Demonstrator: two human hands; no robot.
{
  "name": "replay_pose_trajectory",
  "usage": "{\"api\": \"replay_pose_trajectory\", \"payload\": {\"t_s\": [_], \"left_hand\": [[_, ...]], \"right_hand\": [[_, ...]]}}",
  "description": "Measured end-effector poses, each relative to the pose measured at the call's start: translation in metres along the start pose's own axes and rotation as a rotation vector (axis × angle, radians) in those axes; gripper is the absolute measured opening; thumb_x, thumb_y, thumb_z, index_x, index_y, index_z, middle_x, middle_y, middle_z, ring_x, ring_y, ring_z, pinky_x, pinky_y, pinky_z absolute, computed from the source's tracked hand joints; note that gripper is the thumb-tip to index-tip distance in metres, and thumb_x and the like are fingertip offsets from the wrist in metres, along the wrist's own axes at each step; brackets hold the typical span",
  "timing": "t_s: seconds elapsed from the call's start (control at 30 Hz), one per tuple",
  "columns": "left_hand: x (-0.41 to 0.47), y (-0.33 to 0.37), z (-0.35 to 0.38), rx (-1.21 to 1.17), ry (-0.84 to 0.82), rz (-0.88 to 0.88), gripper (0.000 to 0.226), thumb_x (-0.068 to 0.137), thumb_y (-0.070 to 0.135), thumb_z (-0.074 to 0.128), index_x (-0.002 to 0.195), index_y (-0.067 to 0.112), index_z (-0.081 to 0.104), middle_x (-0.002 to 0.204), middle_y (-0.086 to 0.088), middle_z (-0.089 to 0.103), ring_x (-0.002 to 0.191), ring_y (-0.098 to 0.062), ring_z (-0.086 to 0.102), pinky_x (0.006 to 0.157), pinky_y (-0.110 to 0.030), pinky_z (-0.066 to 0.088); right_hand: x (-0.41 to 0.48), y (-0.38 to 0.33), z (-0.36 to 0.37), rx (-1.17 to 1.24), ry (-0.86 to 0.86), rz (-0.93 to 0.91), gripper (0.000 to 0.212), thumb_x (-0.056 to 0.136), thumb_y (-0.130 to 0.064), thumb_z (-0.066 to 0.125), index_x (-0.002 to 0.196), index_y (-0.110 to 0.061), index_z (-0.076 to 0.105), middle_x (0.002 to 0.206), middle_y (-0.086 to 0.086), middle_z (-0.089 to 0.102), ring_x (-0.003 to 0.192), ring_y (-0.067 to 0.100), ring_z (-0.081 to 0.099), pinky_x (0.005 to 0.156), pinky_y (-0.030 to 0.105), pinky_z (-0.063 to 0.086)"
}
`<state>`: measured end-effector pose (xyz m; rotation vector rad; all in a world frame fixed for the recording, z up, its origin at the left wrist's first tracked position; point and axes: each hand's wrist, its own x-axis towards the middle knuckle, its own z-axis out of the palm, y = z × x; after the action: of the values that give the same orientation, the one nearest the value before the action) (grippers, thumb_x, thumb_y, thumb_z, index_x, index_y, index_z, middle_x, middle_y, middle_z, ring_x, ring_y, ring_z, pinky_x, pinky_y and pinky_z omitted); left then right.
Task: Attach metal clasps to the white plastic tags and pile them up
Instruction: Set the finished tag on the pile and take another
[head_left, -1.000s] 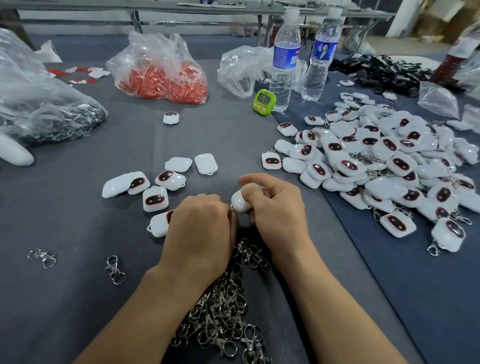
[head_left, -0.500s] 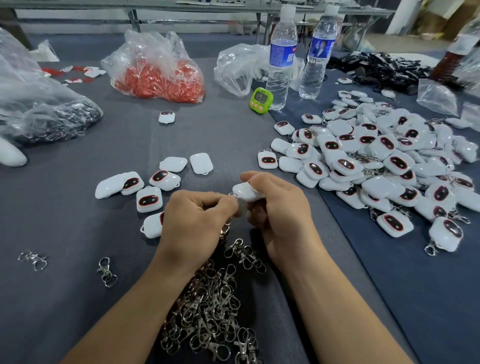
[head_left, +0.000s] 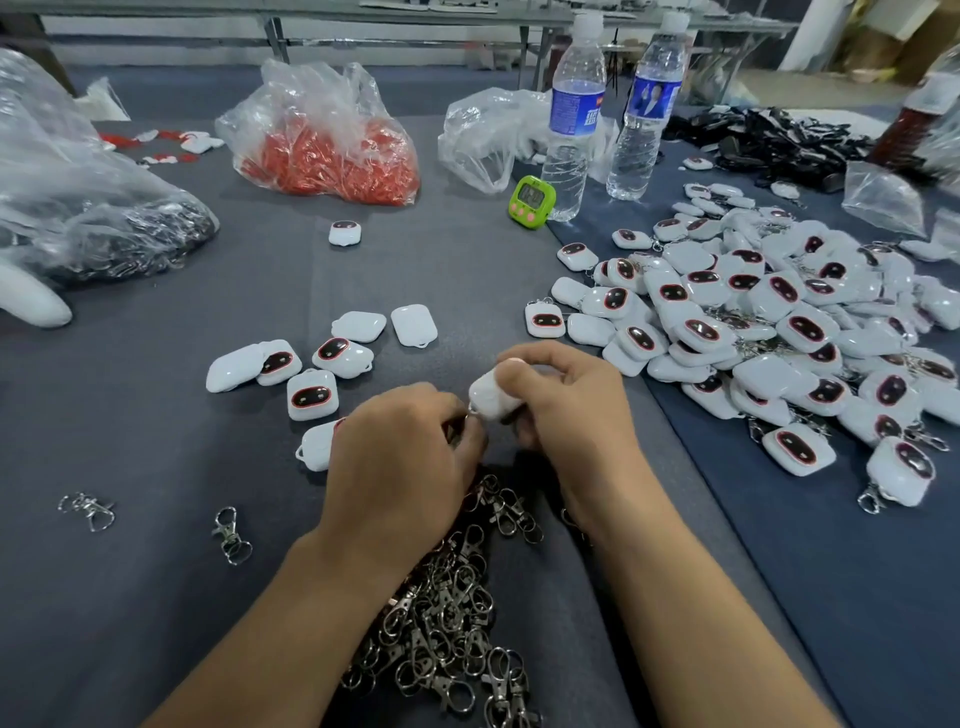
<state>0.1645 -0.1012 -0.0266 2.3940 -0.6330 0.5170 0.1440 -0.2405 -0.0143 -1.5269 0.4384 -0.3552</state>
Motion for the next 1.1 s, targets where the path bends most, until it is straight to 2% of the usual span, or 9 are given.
{"api": "replay_pose_trajectory", "payload": {"t_s": [0.17,0.27,0.4,0.5,0.63,0.73,0.83,0.93,1.1], "left_hand": [[0.008,-0.001,-0.005,-0.405,0.104,-0.282,0.003,0.080,0.031,0.082,0.081,0.032,0.079,0.073,0.022,0.071,0.073,0.003,0.066,0.069,-0.014,0.048],[0.009,-0.004,-0.008,-0.370,0.125,-0.303,0.008,0.083,0.024,0.079,0.078,0.030,0.079,0.070,0.024,0.070,0.074,0.003,0.065,0.068,-0.010,0.046],[0.011,-0.010,-0.013,-0.255,0.182,-0.319,0.013,0.085,0.022,0.075,0.075,0.029,0.077,0.063,0.016,0.068,0.068,-0.008,0.062,0.065,-0.025,0.049],[0.012,-0.011,-0.018,-0.106,0.174,-0.349,0.013,0.085,0.028,0.070,0.075,0.031,0.077,0.062,0.012,0.067,0.064,-0.014,0.061,0.062,-0.031,0.049],[0.025,-0.025,-0.040,0.314,-0.176,-0.314,0.014,0.079,0.044,0.060,0.079,0.047,0.074,0.073,0.016,0.067,0.070,-0.014,0.053,0.060,-0.027,0.037],[0.040,-0.040,-0.068,0.207,-0.461,-0.302,0.014,0.076,0.038,0.070,0.076,0.052,0.072,0.068,0.026,0.062,0.073,-0.002,0.057,0.064,-0.023,0.043],[0.044,-0.045,-0.082,0.181,-0.709,-0.304,0.033,0.073,0.024,0.076,0.078,0.055,0.068,0.095,0.026,0.068,0.086,-0.002,0.062,0.073,-0.021,0.053],[0.043,-0.051,-0.080,0.214,-0.696,-0.281,0.041,0.074,0.015,0.077,0.083,0.054,0.066,0.108,0.019,0.067,0.091,-0.004,0.062,0.073,-0.017,0.052],[0.042,-0.056,-0.072,0.175,-0.595,-0.261,0.037,0.061,0.026,0.087,0.081,0.052,0.071,0.077,0.020,0.058,0.069,0.004,0.056,0.047,-0.006,0.036]], "right_hand": [[0.011,-0.006,-0.026,0.229,-0.242,0.227,0.010,0.094,-0.001,0.059,0.093,-0.003,0.069,0.059,0.012,0.063,0.039,0.011,0.033,0.045,0.024,0.018],[0.014,-0.012,-0.033,0.441,-0.254,0.262,0.014,0.094,0.000,0.057,0.103,-0.004,0.066,0.079,0.013,0.069,0.047,0.010,0.047,0.041,0.018,0.031],[0.013,-0.013,-0.045,1.144,-0.317,0.200,0.052,0.084,-0.001,0.068,0.134,-0.010,0.061,0.133,0.013,0.068,0.108,0.020,0.072,0.086,0.026,0.059],[0.007,-0.014,-0.035,0.976,-0.433,0.154,0.059,0.070,0.001,0.072,0.127,-0.014,0.072,0.135,0.009,0.068,0.104,0.018,0.072,0.085,0.027,0.059],[0.001,-0.011,-0.016,0.629,-0.485,0.150,0.038,0.077,-0.001,0.065,0.103,-0.022,0.082,0.118,0.007,0.075,0.091,0.014,0.073,0.081,0.024,0.056],[0.001,-0.009,-0.011,0.489,-0.514,0.157,0.032,0.077,-0.005,0.065,0.096,-0.024,0.083,0.103,0.006,0.077,0.081,0.012,0.070,0.079,0.023,0.054],[0.003,-0.008,-0.008,0.435,-0.522,0.182,0.028,0.077,-0.008,0.066,0.094,-0.024,0.082,0.097,0.006,0.076,0.076,0.012,0.068,0.076,0.022,0.053],[0.003,-0.008,-0.007,0.430,-0.528,0.183,0.027,0.077,-0.007,0.066,0.093,-0.022,0.082,0.094,0.006,0.076,0.073,0.011,0.067,0.076,0.022,0.053],[0.002,-0.007,-0.007,0.415,-0.522,0.187,0.026,0.077,-0.004,0.066,0.092,-0.018,0.082,0.092,0.009,0.076,0.073,0.013,0.067,0.075,0.022,0.056]]}}
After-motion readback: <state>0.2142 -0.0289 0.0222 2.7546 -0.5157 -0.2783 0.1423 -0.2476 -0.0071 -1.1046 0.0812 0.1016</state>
